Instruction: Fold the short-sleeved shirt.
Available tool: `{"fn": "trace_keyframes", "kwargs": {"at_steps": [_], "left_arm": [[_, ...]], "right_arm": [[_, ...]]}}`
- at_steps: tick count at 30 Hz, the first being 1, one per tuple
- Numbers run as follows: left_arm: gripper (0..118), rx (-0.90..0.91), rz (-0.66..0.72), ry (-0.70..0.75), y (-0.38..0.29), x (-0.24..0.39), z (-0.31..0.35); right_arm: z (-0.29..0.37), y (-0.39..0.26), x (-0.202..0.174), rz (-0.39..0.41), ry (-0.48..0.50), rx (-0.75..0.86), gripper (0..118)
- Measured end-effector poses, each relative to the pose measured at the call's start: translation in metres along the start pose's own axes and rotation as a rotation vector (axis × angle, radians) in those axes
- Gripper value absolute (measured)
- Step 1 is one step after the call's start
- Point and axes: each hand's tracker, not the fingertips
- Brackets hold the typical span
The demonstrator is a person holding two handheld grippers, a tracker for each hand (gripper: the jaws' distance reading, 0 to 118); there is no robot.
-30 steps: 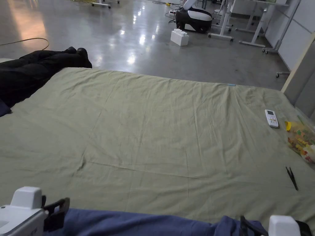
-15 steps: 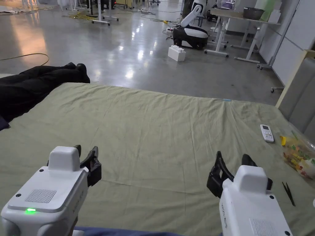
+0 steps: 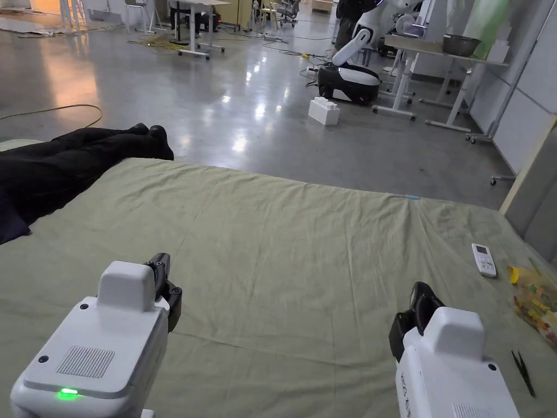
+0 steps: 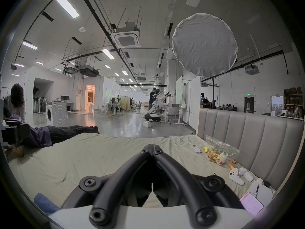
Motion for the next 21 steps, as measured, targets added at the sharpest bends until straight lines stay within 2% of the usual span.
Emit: {"fn": "trace_keyframes", "kwargs": {"at_steps": [5, 10, 14, 17, 18, 20, 21], "left_arm": [[0, -0.122, 0.076, -0.088, -0.008, -0.033, -0.003], [0, -0.344, 0.099, -0.114, -0.035, -0.087, -0.007], [0, -0.539, 0.231, -0.215, -0.067, -0.137, -0.015], [0, -0.672, 0.264, -0.271, -0.096, -0.167, -0.020], [2, -0.717, 0.280, -0.305, -0.106, -0.175, -0.022], [21, -0.797, 0.358, -0.345, -0.131, -0.193, -0.028], [26, -0.839, 0.424, -0.368, -0.143, -0.201, -0.031]], "right_arm": [[-0.001, 0.001, 0.000, 0.021, 0.027, -0.008, 0], [-0.001, -0.006, -0.001, 0.062, 0.047, -0.025, 0], [-0.001, -0.013, -0.001, 0.076, 0.063, -0.059, 0], [-0.001, -0.018, -0.001, 0.086, 0.077, -0.086, 0], [-0.001, -0.020, -0.002, 0.090, 0.078, -0.094, 0], [-0.001, -0.025, -0.002, 0.094, 0.081, -0.105, 0], [0.000, -0.027, -0.002, 0.095, 0.081, -0.114, 0]]}}
